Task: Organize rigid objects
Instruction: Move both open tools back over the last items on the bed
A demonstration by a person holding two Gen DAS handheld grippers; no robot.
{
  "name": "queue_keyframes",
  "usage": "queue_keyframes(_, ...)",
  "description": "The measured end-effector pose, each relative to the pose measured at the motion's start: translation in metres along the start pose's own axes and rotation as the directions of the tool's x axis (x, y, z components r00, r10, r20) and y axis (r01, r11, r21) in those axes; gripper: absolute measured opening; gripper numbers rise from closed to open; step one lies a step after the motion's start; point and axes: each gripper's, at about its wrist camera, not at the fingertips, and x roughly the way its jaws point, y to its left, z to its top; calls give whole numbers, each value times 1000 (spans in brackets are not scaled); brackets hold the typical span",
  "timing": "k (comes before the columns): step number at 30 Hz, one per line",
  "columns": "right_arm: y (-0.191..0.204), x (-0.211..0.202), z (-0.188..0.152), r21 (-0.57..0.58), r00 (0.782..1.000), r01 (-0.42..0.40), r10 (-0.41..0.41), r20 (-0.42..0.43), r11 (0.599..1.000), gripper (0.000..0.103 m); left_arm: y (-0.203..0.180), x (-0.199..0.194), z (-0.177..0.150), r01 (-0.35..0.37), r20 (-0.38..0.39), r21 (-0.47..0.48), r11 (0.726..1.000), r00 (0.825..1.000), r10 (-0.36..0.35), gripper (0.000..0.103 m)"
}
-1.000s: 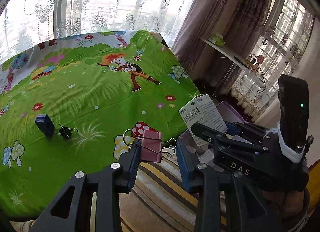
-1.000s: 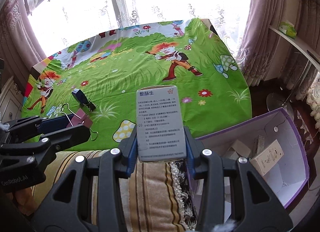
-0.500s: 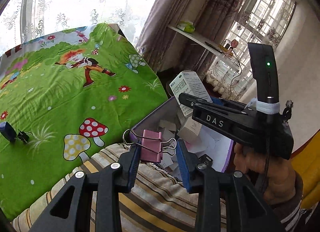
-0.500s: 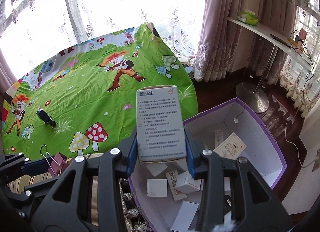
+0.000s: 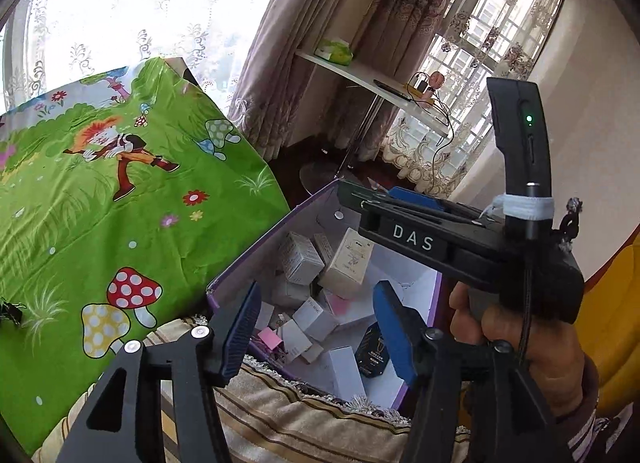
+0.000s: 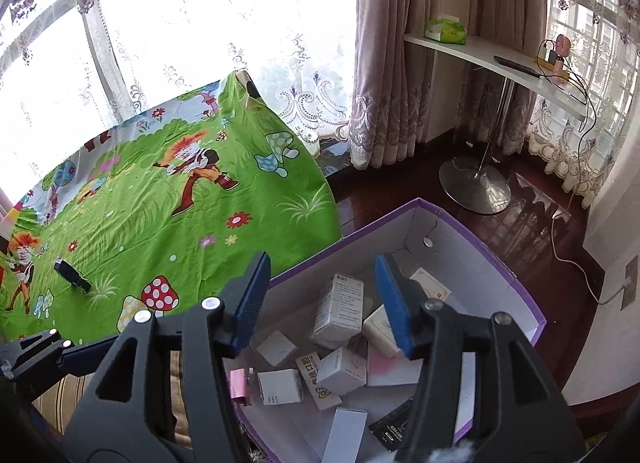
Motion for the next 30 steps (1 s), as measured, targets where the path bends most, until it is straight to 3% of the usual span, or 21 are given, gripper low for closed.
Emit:
queue_keyframes(20,50,-1,-3,-81,994,-108,107,-18,991,63,60,-41,11,-80,111,-117,990,989,93,59)
queue_keyframes(25,75,-6,-4,-129,990,-144,144,-12,981,63,92,-64,14,-126,155,-174,977,976,153,59)
queue_keyframes(30,101,-8,-3,-169,984,-179,179,-15,969,63,136,-94,14,-187,199,-256,948,950,241,60)
